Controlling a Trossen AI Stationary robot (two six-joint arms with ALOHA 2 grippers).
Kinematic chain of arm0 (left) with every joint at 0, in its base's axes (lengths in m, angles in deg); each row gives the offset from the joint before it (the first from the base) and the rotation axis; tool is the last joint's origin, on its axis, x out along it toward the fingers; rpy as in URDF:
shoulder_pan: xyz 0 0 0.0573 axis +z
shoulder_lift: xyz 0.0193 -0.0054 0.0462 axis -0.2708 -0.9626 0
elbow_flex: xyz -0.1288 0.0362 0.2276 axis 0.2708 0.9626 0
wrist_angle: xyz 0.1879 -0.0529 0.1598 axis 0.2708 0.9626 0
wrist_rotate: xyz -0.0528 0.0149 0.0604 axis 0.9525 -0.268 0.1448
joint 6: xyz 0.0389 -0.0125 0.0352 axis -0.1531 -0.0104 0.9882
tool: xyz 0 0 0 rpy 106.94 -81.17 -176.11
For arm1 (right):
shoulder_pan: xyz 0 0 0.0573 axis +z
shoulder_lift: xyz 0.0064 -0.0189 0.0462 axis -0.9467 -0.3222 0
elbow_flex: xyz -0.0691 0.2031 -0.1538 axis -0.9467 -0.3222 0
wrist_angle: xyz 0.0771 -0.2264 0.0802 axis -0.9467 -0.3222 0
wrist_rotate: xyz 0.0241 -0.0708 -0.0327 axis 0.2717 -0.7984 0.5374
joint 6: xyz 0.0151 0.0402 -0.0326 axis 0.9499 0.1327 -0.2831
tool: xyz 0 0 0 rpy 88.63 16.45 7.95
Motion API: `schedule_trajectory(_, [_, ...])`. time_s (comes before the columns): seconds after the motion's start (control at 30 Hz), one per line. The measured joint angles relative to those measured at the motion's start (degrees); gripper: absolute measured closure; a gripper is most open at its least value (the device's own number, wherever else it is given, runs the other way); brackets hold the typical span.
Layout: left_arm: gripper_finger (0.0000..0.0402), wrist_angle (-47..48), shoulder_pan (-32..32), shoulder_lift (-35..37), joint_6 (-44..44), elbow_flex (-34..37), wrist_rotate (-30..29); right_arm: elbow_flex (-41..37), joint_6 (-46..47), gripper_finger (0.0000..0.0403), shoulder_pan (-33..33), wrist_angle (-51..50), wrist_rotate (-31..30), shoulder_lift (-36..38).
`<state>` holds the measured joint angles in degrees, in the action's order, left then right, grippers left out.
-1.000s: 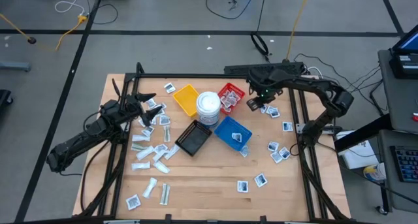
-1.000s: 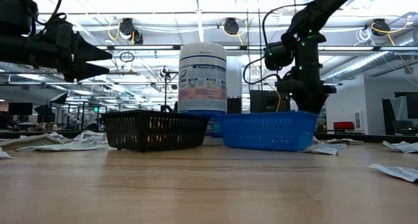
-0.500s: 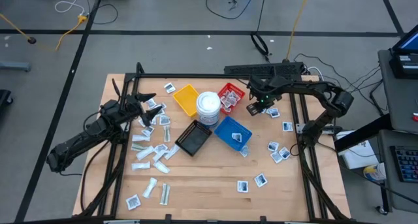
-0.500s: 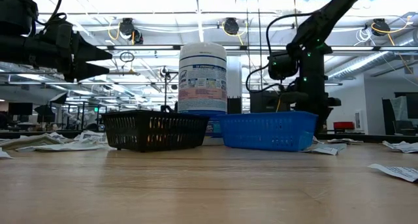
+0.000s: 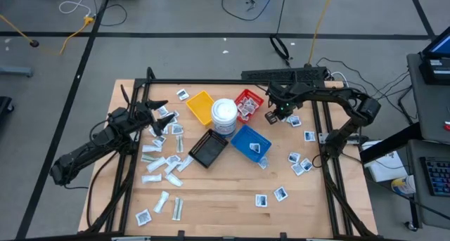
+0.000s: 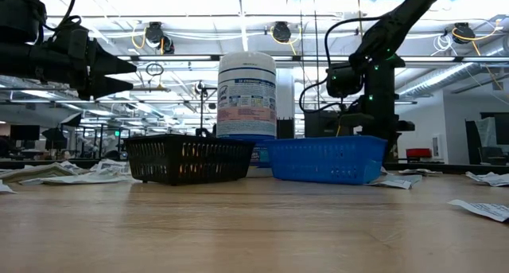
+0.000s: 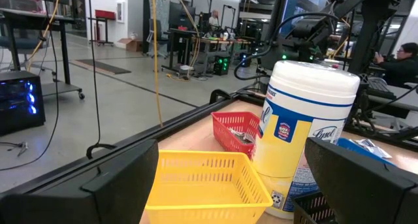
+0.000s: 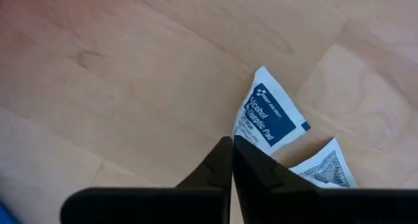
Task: Pick & Place First Aid Supplies
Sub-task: Put the alcohol pad into the blue bin
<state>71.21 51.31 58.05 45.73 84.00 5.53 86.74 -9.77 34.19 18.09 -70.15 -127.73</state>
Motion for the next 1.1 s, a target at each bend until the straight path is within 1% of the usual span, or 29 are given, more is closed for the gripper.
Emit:
schedule_trajectory(0.2, [0.0009, 0.0, -0.02, 0.01, 0.0, 0.01, 0.01, 4.09, -0.39, 0.0402, 0.0, -6.18, -0.1, 0.54])
schedule_trajectory(0.47, [0.0009, 0.0, 0.0, 0.0, 0.0, 0.0, -0.01, 12.31, -1.22, 0.0402, 0.13, -18.27, -0.13, 0.72])
schedule_trajectory(0.7, [0.0009, 0.0, 0.0, 0.0, 0.0, 0.0, 0.01, 17.93, -1.31, 0.0402, 0.8, -22.22, -0.4, 0.72])
schedule_trajectory(0.83, [0.0009, 0.0, 0.0, 0.02, 0.0, 0.0, -0.01, 20.1, -1.31, 0.0403, 3.74, -22.09, -0.33, 0.71])
schedule_trajectory(1.1, [0.0009, 0.0, -0.01, 0.02, 0.0, 0.01, -0.01, 21.43, -1.19, 0.0403, 12.66, -21.28, -0.12, 0.26])
